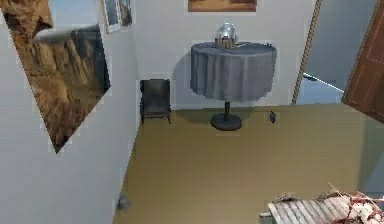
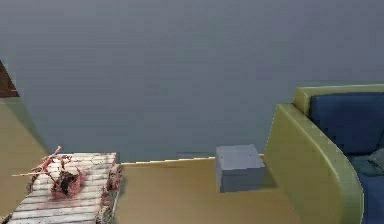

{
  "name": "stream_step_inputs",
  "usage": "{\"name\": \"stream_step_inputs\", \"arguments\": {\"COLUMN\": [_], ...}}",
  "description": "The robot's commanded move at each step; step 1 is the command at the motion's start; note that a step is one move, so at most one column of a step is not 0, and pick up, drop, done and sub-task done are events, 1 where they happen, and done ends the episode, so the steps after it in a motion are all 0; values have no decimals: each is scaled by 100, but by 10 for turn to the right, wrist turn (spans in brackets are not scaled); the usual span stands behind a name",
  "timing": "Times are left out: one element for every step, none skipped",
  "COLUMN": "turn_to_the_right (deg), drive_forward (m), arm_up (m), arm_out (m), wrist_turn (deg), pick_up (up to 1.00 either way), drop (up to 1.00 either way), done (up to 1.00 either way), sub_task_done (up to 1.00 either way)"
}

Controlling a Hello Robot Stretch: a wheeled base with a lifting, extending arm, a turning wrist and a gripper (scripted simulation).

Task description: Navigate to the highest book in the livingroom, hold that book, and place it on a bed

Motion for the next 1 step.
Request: {"name": "stream_step_inputs", "arguments": {"turn_to_the_right": [30], "drive_forward": [0], "arm_up": [0], "arm_out": [0], "wrist_turn": [0], "pick_up": [0], "drop": [0], "done": [0], "sub_task_done": [0]}}
